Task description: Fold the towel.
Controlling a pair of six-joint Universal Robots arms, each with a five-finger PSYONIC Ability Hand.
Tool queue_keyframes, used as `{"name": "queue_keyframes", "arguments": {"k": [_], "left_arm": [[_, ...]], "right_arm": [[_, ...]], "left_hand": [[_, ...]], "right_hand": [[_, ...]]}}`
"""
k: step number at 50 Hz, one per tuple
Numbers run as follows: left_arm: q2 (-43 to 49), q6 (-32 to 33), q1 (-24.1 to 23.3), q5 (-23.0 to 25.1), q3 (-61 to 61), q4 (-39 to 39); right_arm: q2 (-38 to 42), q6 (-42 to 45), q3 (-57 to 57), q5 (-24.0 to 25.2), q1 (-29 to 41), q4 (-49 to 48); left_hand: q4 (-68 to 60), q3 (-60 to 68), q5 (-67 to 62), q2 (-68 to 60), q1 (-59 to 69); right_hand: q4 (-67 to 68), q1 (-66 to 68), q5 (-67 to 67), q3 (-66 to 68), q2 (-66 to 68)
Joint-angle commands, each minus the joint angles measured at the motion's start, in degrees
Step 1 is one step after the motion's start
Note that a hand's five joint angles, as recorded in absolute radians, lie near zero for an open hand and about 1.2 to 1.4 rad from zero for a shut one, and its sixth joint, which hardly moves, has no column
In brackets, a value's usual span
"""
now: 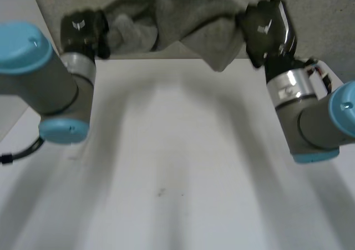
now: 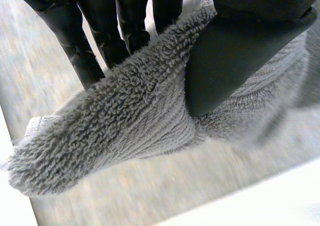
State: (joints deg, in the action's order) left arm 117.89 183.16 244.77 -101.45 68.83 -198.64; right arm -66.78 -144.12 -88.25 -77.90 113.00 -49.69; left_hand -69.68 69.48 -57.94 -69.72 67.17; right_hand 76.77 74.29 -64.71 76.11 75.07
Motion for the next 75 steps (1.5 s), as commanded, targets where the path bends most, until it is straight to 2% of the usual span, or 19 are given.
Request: {"name": "queue_keyframes", "arguments": {"k": [1,7,14,17,18,19,20,21,23,24,29,34,36,43,50,55,58,65,75], "left_arm": [[1.38,-0.34,0.88,1.08,14.05,0.01],[3.67,-0.26,1.15,3.36,21.68,0.19],[2.09,0.97,1.59,4.33,27.14,1.59],[-0.99,2.82,1.85,4.33,29.69,2.82],[-3.6,4.56,1.85,4.42,31.96,3.52],[-3.63,4.58,1.85,4.42,31.98,3.53],[-5.28,5.53,1.85,4.42,33.28,4.05],[-5.3,5.54,1.85,4.42,33.3,4.05],[-8.1,6.68,1.76,4.42,35.75,5.19],[-8.11,6.69,1.76,4.42,35.76,5.2],[-14.42,6.86,1.59,5.47,38.83,7.04],[-18.31,6.51,2.11,7.85,38.39,7.22],[-20.06,6.34,4.04,9.77,37.26,7.04],[-19.81,4.85,6.24,11.63,32.34,6.78],[-12.68,1.5,6.6,11.54,27.58,8.27],[-8.12,0.53,6.77,11.1,26.35,14.41],[-7.5,0.27,6.86,11.1,26.27,15.22],[-6.62,-1.31,8.09,9.26,27.06,15.39],[-6.26,-1.49,9.85,6.71,28.55,14.95]], "right_arm": [[3.75,0.33,-5.69,5.03,-0.42,16.17],[4.99,2.17,-10.0,5.48,-0.42,22.87],[2.71,4.81,-13.34,4.42,-0.42,25.33],[0.17,4.81,-14.75,4.25,-0.59,27.88],[-0.71,4.73,-15.37,4.16,-0.85,28.93],[-0.72,4.73,-15.37,4.16,-0.85,28.95],[-1.42,4.73,-15.98,4.16,-1.55,29.73],[-2.38,4.73,-16.86,4.16,-2.17,30.43],[-3.44,4.73,-17.82,4.16,-2.61,30.7],[-4.4,4.73,-18.97,4.16,-2.87,30.7],[-6.43,4.73,-21.87,4.68,-3.31,30.09],[-6.43,4.38,-22.93,4.95,-4.72,29.39],[-6.43,4.38,-23.02,4.95,-4.9,29.12],[-5.73,4.29,-23.28,5.03,-4.9,28.86],[-5.82,4.29,-23.64,4.77,-5.34,28.86],[-5.91,3.85,-23.64,4.51,-6.39,28.86],[-5.91,2.97,-23.55,4.42,-6.92,28.95],[-5.91,0.77,-22.93,3.36,-7.62,28.95],[-5.73,0.6,-23.19,2.75,-7.71,28.95]], "left_hand": [[-10.32,10.52,-12.06,-10.28,12.83],[-10.32,10.52,-12.06,-10.28,12.83],[-7.98,8.19,-9.73,-7.94,10.5],[0.43,-0.22,-1.32,0.47,2.09],[15.25,-15.05,13.5,15.29,-12.73],[15.4,-15.19,13.65,15.44,-12.88],[27.72,-27.52,25.97,27.76,-25.21],[27.84,-27.64,26.1,27.88,-25.33],[38.9,-38.7,37.16,38.94,-36.39],[38.95,-38.74,37.2,38.99,-36.43],[57.44,-57.24,55.69,57.48,-54.93],[57.28,-57.08,55.54,57.32,-54.77],[56.11,-55.91,54.37,56.15,-53.6],[54.93,-54.73,53.19,54.97,-52.42],[52.24,-52.03,50.49,52.28,-49.72],[45.86,-45.66,44.12,45.9,-43.35],[43.99,-43.79,42.25,44.03,-41.48],[20.98,-20.78,19.24,21.03,-18.47],[19.77,-19.57,18.02,19.81,-17.26]], "right_hand": [[3.23,5.71,-5.29,3.89,4.93],[3.23,5.71,-5.29,3.89,4.93],[3.23,5.71,-5.29,3.89,4.93],[3.23,5.71,-5.29,3.89,4.93],[3.23,5.71,-5.29,3.89,4.93],[3.23,5.71,-5.29,3.89,4.93],[3.23,5.71,-5.29,3.89,4.93],[3.23,5.71,-5.29,3.89,4.93],[3.23,5.71,-5.29,3.89,4.93],[3.23,5.71,-5.29,3.89,4.93],[3.23,5.71,-5.29,3.89,4.93],[3.23,5.71,-5.29,3.89,4.93],[3.23,5.71,-5.29,3.89,4.93],[3.23,5.71,-5.29,3.89,4.93],[3.23,5.71,-5.29,3.89,4.93],[3.23,5.71,-5.29,3.89,4.93],[3.23,5.71,-5.29,3.89,4.93],[3.23,5.71,-5.29,3.89,4.93],[3.23,5.71,-5.29,3.89,4.93]]}}
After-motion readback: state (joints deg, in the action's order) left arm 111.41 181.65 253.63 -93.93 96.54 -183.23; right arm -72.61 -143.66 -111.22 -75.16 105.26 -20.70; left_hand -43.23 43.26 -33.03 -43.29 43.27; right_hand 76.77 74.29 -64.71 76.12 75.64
